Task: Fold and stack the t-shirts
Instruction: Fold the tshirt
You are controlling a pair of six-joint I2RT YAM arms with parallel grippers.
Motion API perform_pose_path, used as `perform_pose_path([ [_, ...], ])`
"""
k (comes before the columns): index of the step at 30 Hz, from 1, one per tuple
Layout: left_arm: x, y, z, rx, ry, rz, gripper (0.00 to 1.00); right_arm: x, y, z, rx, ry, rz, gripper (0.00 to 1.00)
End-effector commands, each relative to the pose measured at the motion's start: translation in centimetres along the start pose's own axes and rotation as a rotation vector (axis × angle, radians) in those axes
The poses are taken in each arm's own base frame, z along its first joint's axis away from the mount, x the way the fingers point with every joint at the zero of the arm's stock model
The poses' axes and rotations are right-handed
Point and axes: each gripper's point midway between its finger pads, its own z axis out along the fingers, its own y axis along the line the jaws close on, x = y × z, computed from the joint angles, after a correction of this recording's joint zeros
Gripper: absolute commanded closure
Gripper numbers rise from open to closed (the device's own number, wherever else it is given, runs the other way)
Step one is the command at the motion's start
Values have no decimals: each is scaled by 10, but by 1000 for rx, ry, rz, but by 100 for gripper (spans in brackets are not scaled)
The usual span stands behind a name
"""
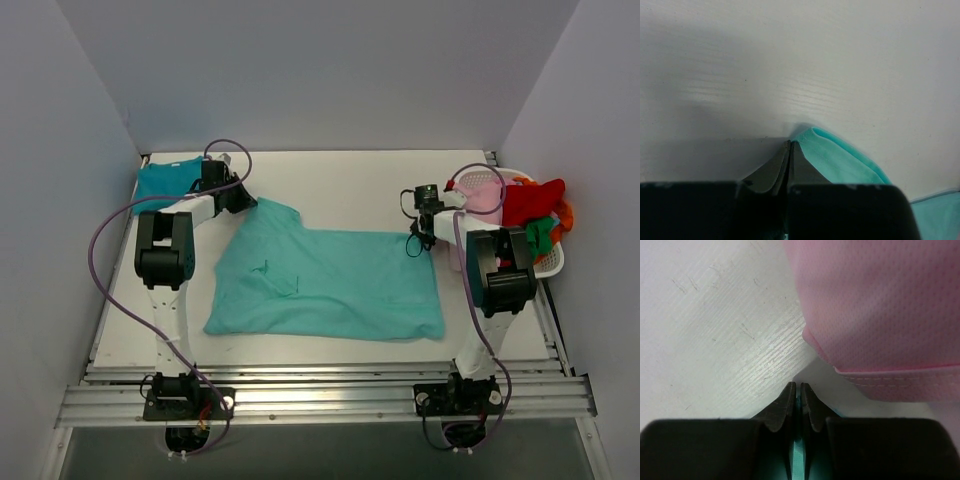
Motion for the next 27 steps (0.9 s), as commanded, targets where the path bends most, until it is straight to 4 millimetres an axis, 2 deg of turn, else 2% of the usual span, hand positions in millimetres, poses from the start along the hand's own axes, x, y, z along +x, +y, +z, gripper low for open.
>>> perform_pose_path([
  [1, -4, 0, -11, -4, -2, 9, 98, 6, -11, 1, 39, 30, -12, 100],
  [5, -12, -10, -21, 16, -19, 22, 98, 0, -10, -8, 30, 17, -7, 100],
  [8, -24, -27, -41, 42, -57, 43, 98, -6, -8, -17, 17, 5, -3, 100],
  [14, -33, -52, -74, 67, -98, 81, 98, -20, -5, -39, -23, -25, 1, 100],
  [20, -29, -68, -103, 71, -115, 124, 98, -26, -2, -61, -70, -42, 4, 100],
  [25, -16, -72, -123, 48, -112, 146, 98, -27, -4, -80, -100, -54, 9, 100],
  [26, -18, -77, -133, 51, -127, 156, 98, -26, -6, -82, -102, -55, 9, 100],
  [27, -8, -71, -135, 35, -113, 154, 98, -29, -6, -88, -111, -64, 14, 100],
])
